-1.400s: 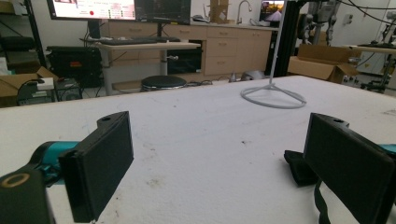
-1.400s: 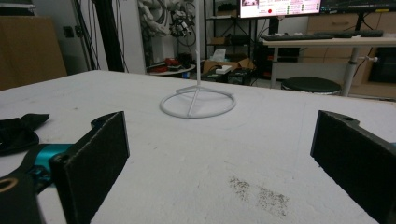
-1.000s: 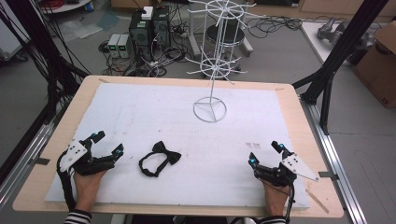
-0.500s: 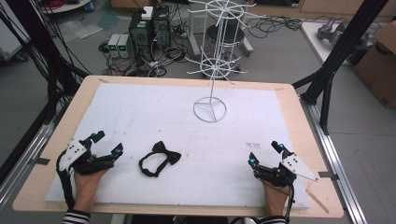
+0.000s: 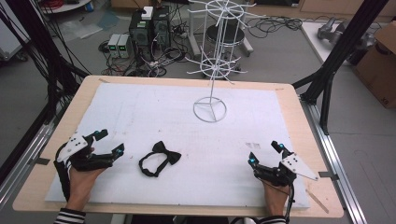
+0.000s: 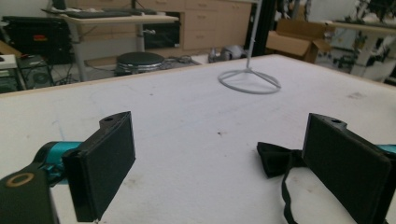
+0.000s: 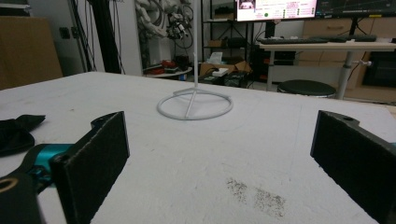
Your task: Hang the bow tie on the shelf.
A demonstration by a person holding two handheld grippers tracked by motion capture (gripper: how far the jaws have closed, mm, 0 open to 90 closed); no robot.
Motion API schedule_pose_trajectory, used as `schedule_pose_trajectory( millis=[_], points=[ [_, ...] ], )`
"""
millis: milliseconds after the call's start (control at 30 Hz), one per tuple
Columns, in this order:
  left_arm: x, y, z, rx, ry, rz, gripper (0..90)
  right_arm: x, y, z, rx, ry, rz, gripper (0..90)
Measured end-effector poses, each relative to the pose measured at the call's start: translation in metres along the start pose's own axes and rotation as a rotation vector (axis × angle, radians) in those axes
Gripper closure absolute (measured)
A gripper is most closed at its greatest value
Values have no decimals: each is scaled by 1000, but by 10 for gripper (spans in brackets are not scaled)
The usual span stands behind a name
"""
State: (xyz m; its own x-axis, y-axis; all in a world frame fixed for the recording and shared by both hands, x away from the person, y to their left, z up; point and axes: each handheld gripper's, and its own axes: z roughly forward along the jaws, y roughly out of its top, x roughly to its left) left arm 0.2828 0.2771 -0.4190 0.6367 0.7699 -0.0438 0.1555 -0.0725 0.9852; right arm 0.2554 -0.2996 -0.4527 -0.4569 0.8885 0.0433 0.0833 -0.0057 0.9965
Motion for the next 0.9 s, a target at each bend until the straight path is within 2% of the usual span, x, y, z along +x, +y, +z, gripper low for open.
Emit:
schedule_pose_trajectory(
  millis=[133, 367, 633, 700, 900],
  points=[
    [-8, 14, 8, 50, -48, 41, 99, 0, 0, 0, 1, 0, -1, 33],
    [-21, 29, 25, 158, -103, 88, 101, 0, 0, 0, 0, 1, 0, 33],
    [-35, 35, 52, 291, -167, 143, 170, 0, 0, 0, 0, 2, -1, 33],
    [-38, 35, 58, 310, -188, 135, 198, 0, 0, 0, -1, 3, 1, 33],
    [-48, 39, 72, 379, -208, 163, 241, 0, 0, 0, 0, 4, -1, 33]
  ],
)
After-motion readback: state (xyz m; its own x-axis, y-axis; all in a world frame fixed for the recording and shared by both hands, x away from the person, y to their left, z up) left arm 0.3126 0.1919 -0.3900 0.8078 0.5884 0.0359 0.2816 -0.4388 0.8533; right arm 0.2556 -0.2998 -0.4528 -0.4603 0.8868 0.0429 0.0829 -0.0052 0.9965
